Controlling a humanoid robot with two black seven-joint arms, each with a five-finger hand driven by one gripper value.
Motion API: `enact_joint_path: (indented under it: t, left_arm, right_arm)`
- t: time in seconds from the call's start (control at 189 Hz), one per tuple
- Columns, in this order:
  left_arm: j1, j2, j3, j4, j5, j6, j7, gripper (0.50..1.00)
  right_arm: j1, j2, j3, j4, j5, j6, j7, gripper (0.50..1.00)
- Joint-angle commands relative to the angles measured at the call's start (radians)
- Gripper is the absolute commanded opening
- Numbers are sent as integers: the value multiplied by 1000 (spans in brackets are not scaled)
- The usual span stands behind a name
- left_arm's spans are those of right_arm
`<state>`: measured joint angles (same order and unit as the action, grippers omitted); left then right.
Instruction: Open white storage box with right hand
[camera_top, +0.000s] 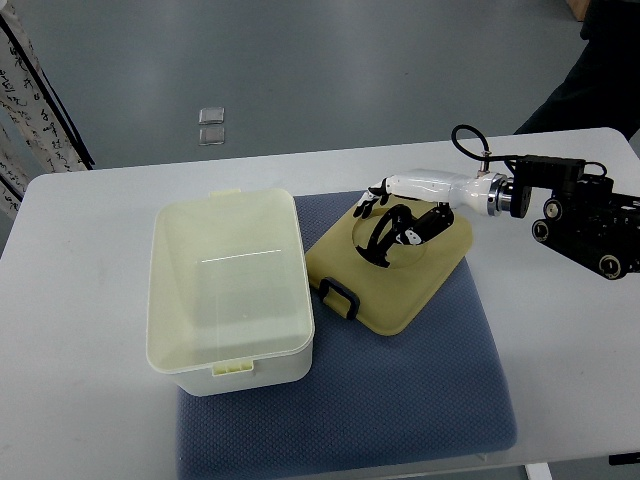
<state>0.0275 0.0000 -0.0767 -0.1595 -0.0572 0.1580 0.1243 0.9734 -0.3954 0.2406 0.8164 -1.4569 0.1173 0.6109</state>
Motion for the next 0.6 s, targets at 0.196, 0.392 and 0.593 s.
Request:
enact_joint_path:
  t: [0.196, 0.392, 0.593]
  left_arm:
    - [0, 0, 0, 0, 0, 0, 0, 1000]
    - [0, 0, 0, 0, 0, 0, 0, 1000]
    - [0, 0, 0, 0, 0, 0, 0, 1000]
  right_arm:
    - [-2, -10, 11, 0, 72, 13, 0, 924]
    - [7, -23, 26, 0, 346, 45, 0, 928]
    - [-7, -23, 155, -3, 628, 130, 0, 928]
